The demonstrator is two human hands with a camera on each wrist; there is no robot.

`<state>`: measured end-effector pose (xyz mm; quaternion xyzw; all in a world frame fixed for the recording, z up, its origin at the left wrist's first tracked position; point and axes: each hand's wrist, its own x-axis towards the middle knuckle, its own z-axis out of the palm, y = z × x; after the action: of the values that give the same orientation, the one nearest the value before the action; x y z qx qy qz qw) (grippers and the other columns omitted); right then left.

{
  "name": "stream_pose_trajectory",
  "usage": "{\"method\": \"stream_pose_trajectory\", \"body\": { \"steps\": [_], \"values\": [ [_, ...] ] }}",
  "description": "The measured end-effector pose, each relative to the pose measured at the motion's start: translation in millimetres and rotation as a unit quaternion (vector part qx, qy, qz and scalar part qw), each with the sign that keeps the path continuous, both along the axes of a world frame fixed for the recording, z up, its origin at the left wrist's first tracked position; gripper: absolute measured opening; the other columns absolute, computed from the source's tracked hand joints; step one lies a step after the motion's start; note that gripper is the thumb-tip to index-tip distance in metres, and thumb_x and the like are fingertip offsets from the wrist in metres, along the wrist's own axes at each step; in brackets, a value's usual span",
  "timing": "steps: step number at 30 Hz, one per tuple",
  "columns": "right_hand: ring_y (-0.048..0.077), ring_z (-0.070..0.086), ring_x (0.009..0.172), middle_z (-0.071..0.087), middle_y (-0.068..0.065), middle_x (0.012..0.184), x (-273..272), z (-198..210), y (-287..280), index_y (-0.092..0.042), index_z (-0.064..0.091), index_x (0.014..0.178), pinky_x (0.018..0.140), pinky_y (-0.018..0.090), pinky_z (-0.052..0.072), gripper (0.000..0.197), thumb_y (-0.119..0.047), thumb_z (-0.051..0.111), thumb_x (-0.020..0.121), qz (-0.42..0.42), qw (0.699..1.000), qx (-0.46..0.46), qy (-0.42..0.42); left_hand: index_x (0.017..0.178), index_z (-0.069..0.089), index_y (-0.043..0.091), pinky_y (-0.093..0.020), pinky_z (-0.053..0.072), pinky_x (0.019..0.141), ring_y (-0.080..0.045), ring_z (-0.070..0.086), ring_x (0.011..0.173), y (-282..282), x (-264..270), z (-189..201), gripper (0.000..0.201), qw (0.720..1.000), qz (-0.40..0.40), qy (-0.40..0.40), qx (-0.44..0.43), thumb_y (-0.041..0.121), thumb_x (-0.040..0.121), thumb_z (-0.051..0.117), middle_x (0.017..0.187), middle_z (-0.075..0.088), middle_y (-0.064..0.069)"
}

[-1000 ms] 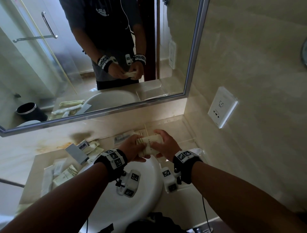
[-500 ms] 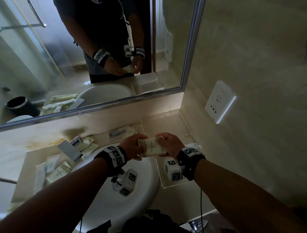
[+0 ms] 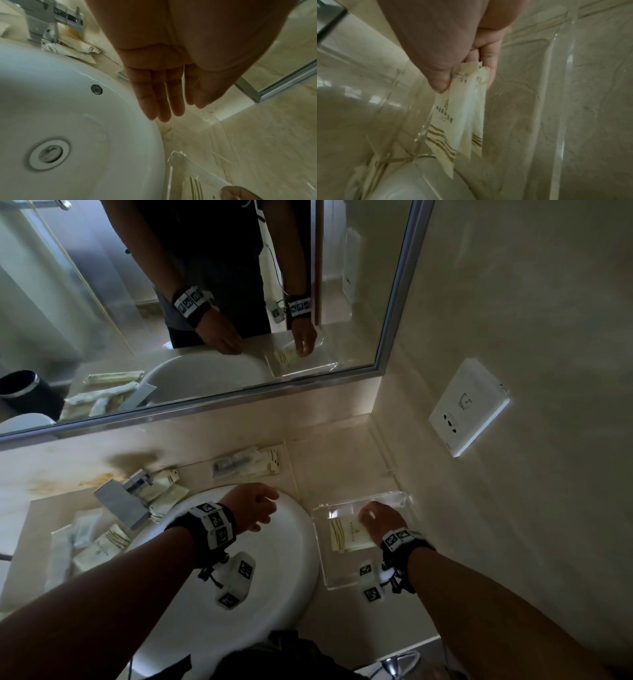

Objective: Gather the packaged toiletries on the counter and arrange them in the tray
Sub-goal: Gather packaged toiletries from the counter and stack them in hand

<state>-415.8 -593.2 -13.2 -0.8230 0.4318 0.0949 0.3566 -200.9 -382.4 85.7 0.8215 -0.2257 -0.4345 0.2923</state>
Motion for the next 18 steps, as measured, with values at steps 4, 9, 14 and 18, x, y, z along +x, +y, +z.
{"method": "stream_pose_trajectory", "body": {
  "steps": [4, 9, 14, 18],
  "values": [
    [0.024, 0.060, 0.097, 0.064, 0.006, 0.104, 16.9, -13.6, 5.4, -0.016, 0.061, 0.102, 0.081, 0.031, 0.044, 0.022, -0.031, 0.046, 0.098, -0.004, 1.000, 0.004, -0.019, 0.115, 0.063, 0.018, -0.034, 0.060, 0.074, -0.019, 0.070, 0.090, -3.4, 12.7, -6.4, 0.023, 1.000, -0.006, -0.010, 0.010, 0.017, 0.092, 0.060, 0.100, 0.070, -0.005],
    [0.022, 0.059, 0.094, 0.064, 0.001, 0.102, 36.4, -25.5, 8.9, -0.028, 0.055, 0.093, 0.080, 0.032, 0.045, 0.012, -0.036, 0.046, 0.096, -0.017, 0.998, 0.042, -0.038, 0.115, 0.062, 0.016, -0.033, 0.059, 0.074, -0.020, 0.069, 0.092, -11.0, 27.0, -11.1, 0.021, 1.000, 0.009, -0.009, 0.013, 0.015, 0.094, 0.058, 0.103, 0.069, -0.007],
    [0.020, 0.056, 0.087, 0.064, 0.004, 0.109, 36.6, -26.7, 10.9, -0.027, 0.050, 0.107, 0.077, 0.031, 0.044, 0.021, -0.043, 0.042, 0.096, -0.040, 0.999, 0.021, -0.025, 0.113, 0.062, 0.016, -0.030, 0.057, 0.070, -0.019, 0.068, 0.090, -15.3, 30.2, -16.1, 0.020, 0.999, 0.039, 0.001, 0.008, 0.012, 0.095, 0.055, 0.103, 0.069, -0.005],
    [0.021, 0.057, 0.105, 0.052, -0.001, 0.125, 27.2, -22.8, 13.7, -0.030, 0.038, 0.133, 0.087, 0.038, 0.049, 0.059, -0.062, 0.050, 0.085, -0.014, 1.000, 0.012, -0.021, 0.111, 0.063, 0.016, -0.028, 0.055, 0.067, -0.018, 0.067, 0.087, -15.3, 28.4, -17.9, 0.019, 0.999, 0.047, 0.000, 0.007, 0.010, 0.095, 0.053, 0.101, 0.069, -0.005]
  ]
}}
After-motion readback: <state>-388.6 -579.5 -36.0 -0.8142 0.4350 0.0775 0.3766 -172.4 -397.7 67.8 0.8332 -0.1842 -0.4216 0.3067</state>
